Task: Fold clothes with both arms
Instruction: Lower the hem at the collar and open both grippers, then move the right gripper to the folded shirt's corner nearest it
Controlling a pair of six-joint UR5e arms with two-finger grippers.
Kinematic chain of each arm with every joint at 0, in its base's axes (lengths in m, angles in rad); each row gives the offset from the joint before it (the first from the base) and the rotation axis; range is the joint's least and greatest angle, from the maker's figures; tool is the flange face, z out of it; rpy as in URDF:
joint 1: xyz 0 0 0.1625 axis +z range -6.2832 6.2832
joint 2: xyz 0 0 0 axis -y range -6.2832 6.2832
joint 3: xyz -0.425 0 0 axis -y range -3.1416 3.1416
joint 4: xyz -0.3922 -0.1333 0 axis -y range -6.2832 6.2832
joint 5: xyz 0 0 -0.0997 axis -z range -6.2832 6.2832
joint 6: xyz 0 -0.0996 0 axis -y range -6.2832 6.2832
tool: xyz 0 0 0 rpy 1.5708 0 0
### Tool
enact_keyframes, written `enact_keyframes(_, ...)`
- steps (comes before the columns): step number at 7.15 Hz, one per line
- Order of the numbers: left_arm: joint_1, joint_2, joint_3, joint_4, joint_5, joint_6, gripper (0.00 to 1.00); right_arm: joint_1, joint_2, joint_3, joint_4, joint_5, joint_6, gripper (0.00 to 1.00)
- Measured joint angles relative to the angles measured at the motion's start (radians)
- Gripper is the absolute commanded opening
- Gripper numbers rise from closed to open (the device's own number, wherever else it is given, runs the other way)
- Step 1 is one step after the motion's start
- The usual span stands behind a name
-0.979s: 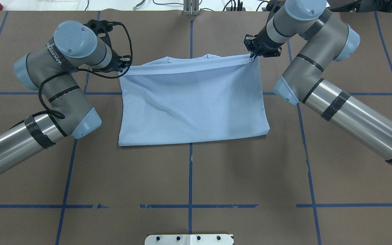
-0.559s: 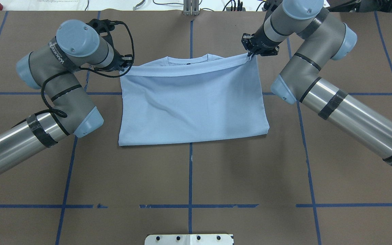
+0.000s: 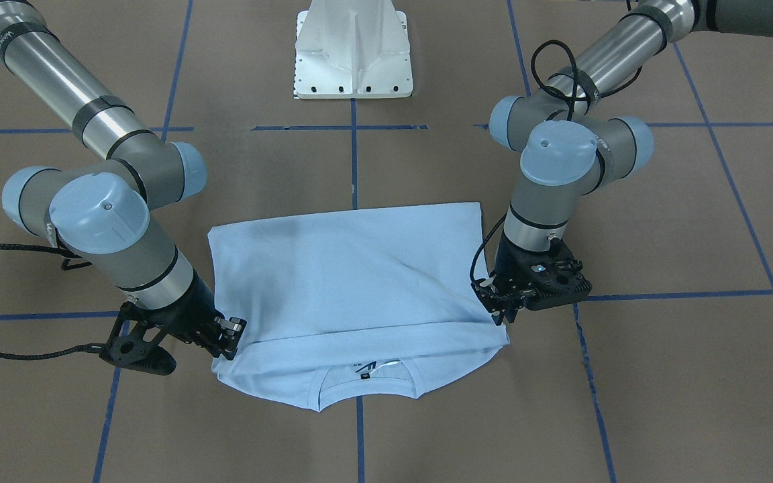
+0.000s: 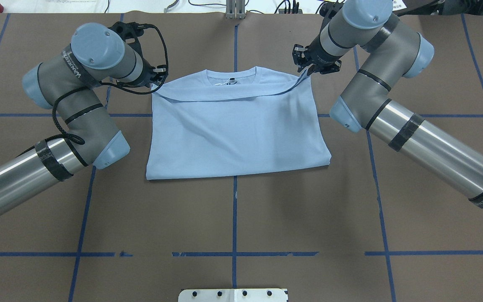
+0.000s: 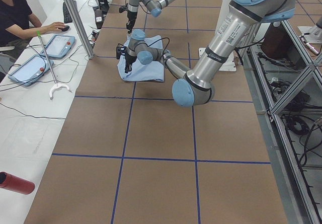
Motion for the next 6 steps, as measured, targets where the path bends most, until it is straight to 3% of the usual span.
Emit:
enact_keyframes(3,0.0,-0.007,-0.002,-0.003,-0.002,0.0,0.99,-0.006,-0.039,0.056,0.003,0.007,-0.019,1.0)
enact_keyframes(6,0.0,-0.016,-0.011,0.003,-0.003,-0.001,0.99,-0.106,-0.262,0.333,-0.011,-0.017,0.006,1.0)
